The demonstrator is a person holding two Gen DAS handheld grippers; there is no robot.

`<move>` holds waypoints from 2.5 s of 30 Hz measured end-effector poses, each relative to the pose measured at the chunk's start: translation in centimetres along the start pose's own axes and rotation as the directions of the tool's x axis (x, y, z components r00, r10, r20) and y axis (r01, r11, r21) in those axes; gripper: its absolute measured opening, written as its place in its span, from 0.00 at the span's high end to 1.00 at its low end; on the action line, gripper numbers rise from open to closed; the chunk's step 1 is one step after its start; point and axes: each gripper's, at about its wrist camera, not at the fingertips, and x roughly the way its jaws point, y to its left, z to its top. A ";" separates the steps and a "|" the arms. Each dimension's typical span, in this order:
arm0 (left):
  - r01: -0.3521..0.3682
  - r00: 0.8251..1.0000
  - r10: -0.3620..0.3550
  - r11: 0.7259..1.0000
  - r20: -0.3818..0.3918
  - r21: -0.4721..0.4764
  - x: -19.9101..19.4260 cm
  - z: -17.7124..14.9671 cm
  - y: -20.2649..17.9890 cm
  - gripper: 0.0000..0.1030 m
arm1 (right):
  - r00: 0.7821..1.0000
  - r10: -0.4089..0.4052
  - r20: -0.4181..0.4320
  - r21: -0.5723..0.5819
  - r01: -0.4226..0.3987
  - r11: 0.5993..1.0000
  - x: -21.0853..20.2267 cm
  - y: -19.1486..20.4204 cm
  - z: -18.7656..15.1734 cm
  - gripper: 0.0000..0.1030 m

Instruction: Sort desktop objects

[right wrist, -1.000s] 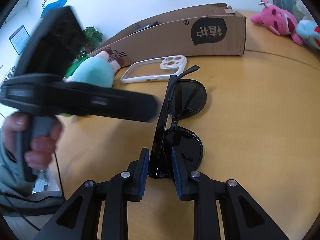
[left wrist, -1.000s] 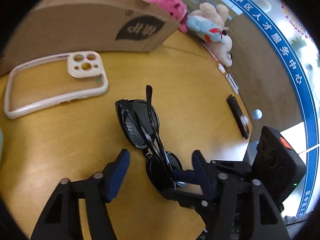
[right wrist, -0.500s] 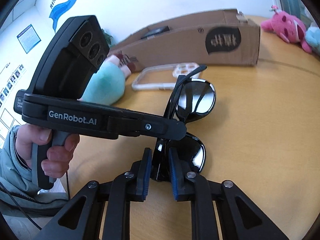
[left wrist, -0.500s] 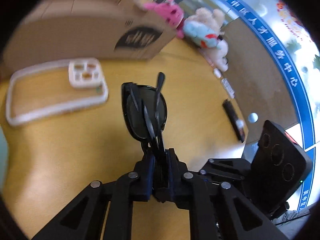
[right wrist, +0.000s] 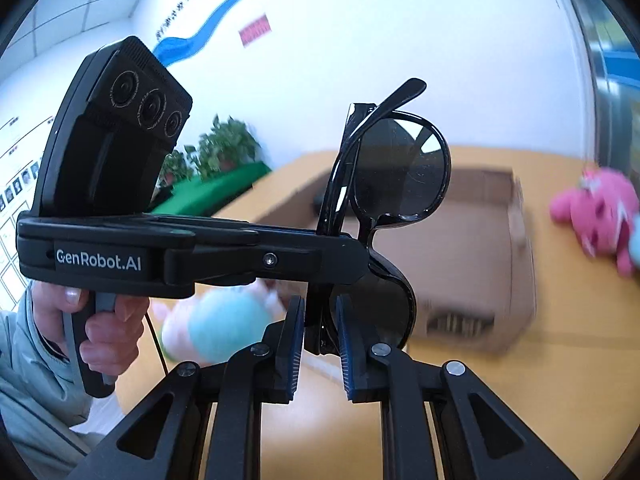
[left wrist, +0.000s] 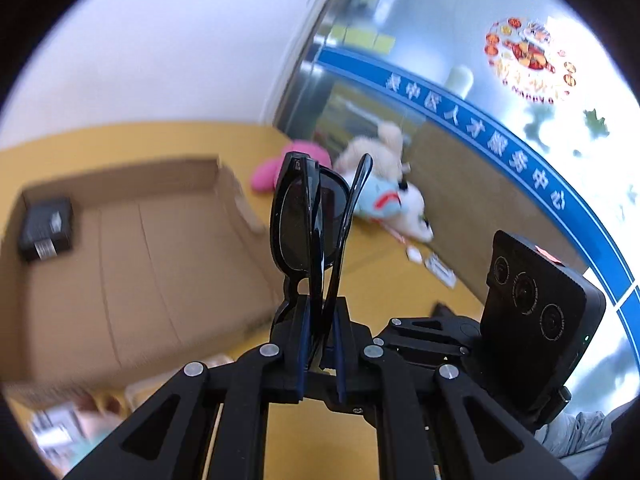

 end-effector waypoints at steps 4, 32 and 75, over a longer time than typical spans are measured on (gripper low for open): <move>-0.039 0.998 0.038 0.999 0.054 0.012 -0.6 3.3 1.1 0.91 | 0.999 0.011 0.044 -0.032 -0.010 0.999 0.9 -0.3 3.8 0.85; -0.079 0.992 0.054 0.968 -0.113 -0.238 16.1 16.2 19.4 0.92 | 0.991 0.051 -0.121 0.170 -0.030 0.985 20.6 -18.9 17.2 0.86; -0.546 0.798 0.501 0.836 0.334 0.049 -3.7 6.2 2.9 0.20 | 0.828 -0.560 -0.013 -0.045 0.559 0.828 8.6 -5.5 11.1 0.00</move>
